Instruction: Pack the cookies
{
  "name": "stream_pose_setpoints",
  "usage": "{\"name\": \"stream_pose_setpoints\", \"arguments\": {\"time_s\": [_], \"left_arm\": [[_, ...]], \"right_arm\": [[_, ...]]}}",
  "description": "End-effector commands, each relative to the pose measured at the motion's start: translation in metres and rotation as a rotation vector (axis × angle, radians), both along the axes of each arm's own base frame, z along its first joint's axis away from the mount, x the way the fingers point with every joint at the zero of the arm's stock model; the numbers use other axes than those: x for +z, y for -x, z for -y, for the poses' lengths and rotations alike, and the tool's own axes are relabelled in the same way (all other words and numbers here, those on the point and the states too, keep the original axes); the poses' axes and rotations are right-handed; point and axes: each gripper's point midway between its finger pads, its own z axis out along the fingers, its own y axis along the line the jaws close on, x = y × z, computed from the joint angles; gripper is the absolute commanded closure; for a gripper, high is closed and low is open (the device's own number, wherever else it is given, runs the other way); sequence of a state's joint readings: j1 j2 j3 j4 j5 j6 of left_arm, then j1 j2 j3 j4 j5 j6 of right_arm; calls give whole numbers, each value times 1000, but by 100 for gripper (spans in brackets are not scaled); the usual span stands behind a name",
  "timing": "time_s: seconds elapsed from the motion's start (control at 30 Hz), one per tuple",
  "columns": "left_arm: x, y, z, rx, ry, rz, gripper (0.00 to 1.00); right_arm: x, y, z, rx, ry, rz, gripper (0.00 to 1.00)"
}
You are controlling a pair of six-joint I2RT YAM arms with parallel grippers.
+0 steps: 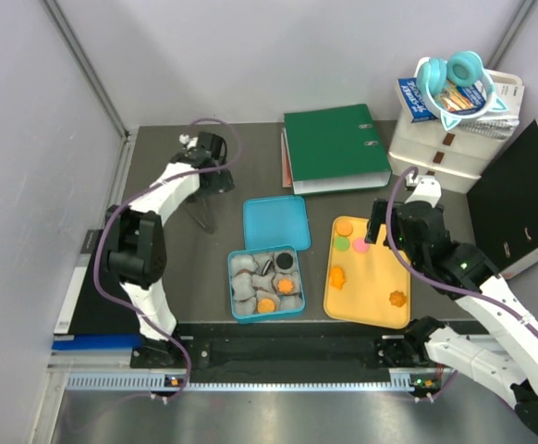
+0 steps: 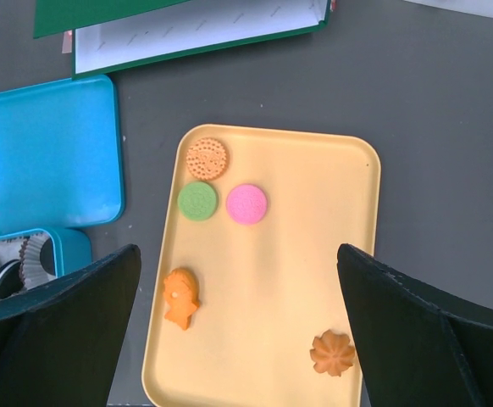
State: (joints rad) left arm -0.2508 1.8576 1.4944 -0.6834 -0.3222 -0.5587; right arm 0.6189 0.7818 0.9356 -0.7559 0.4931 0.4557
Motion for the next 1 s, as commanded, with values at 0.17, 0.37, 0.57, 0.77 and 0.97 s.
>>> {"name": "stream_pose_setpoints", "arguments": {"time_s": [0.17,0.37,0.57,0.77,0.97], "left_arm": [[-31,28,144,-375,123,-1,11],[-29,36,139,-343,156,57,13],[-2,56,148,-403,169,109,16],[52,109,169,-540,127,232,19],[58,171,173,-616,88,195,30]], "right_arm": [[14,2,-3,12,-38,31,1],[10,8,2,3,-40,29,1],[4,9,1,8,-35,13,1],[-1,8,0,8,-34,7,1],[-6,9,-2,12,-44,-1,1]]}}
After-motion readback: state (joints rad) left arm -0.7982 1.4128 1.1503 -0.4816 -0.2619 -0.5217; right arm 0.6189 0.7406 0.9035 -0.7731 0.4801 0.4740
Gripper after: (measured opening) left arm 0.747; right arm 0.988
